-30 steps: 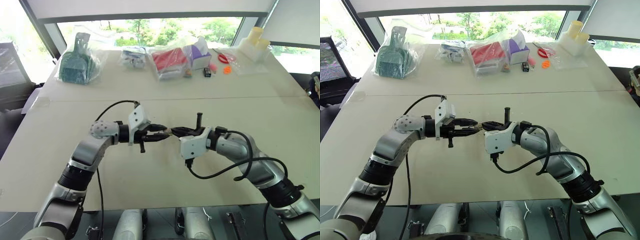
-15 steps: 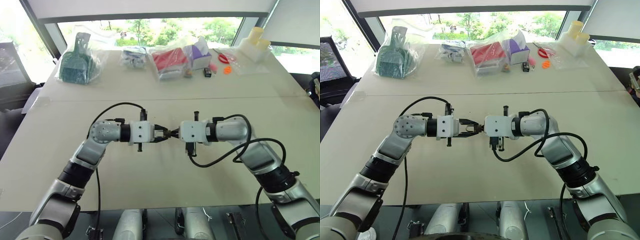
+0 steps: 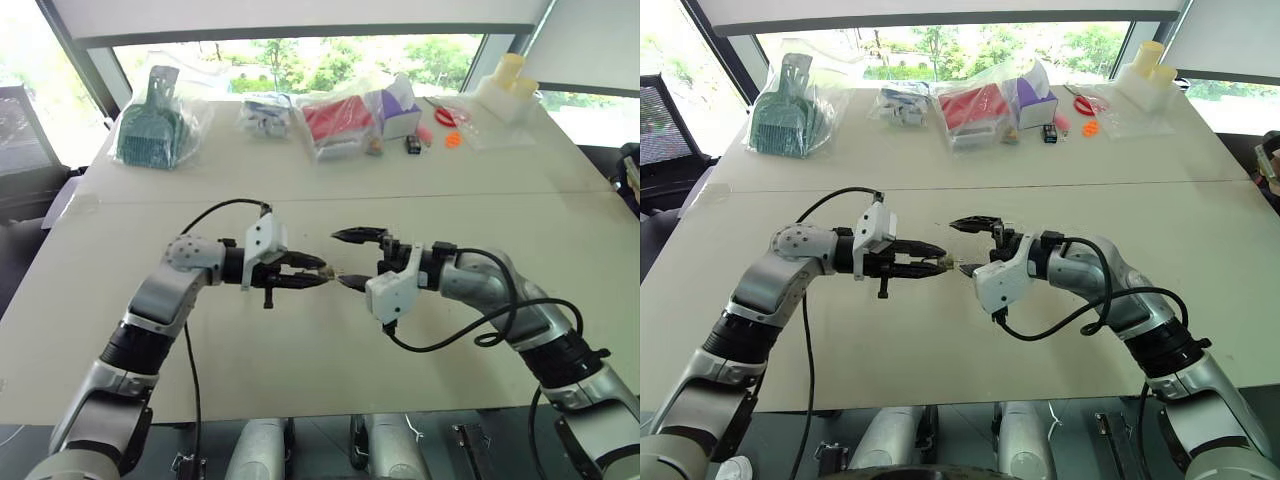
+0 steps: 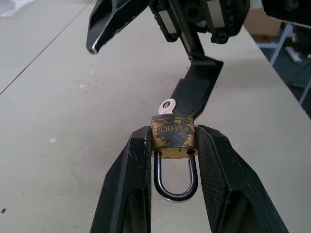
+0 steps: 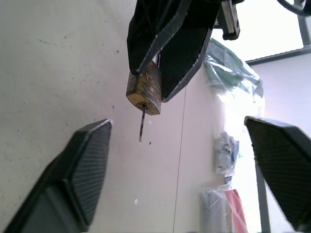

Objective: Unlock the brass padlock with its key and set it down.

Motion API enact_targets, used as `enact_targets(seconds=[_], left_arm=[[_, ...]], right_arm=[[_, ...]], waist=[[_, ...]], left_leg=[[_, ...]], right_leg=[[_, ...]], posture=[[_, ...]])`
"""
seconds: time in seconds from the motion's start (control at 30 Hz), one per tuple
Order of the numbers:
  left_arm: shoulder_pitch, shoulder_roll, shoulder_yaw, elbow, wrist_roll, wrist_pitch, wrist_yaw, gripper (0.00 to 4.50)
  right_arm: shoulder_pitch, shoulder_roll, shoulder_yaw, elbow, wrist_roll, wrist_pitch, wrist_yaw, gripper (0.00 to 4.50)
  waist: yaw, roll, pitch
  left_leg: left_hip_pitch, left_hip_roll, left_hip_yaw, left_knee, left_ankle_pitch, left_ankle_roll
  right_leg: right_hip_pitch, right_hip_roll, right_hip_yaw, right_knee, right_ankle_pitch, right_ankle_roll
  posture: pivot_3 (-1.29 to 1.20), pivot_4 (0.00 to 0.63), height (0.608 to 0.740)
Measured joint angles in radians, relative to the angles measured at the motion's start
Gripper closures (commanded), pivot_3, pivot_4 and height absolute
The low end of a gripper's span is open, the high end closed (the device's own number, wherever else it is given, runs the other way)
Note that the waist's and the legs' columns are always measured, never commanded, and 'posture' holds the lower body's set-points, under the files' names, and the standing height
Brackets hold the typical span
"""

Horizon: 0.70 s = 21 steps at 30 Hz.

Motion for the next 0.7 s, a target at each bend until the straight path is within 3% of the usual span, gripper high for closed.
enact_targets(seconds=[0.23,0.33,0.57,0.7], left_arm=[[-0.043,0.000,0.028,0.003,-0.036,0.048,-0.024,3.78],[-0.043,0.000,0.028,0.003,-0.042,0.063,-0.030,3.78],[-0.046,0.000,0.042,0.003,-0.049,0.068,-0.030,3.78],[-0.045,0.001,0.043,0.003,-0.058,0.083,-0.032,3.78]], right_arm=[[-0.036,0.025,0.000,0.059,-0.025,-0.118,-0.048,0.04],[-0.042,0.035,0.000,0.069,-0.033,-0.131,-0.056,0.84],[-0.049,0.047,0.007,0.093,-0.055,-0.159,-0.062,4.25],[-0.051,0.047,0.006,0.094,-0.063,-0.171,-0.062,4.39]], waist=[[-0.001,0.000,0.000],[0.000,0.000,0.000],[-0.001,0.000,0.000],[0.000,0.000,0.000]], left_leg=[[0.000,0.000,0.000,0.000,0.000,0.000],[0.000,0.000,0.000,0.000,0.000,0.000],[0.000,0.000,0.000,0.000,0.000,0.000],[0.000,0.000,0.000,0.000,0.000,0.000]], right_leg=[[0.000,0.000,0.000,0.000,0.000,0.000],[0.000,0.000,0.000,0.000,0.000,0.000],[0.000,0.000,0.000,0.000,0.000,0.000],[0.000,0.000,0.000,0.000,0.000,0.000]], posture=[[0.00,0.150,0.740],[0.00,0.150,0.740],[0.00,0.150,0.740],[0.00,0.150,0.740]])
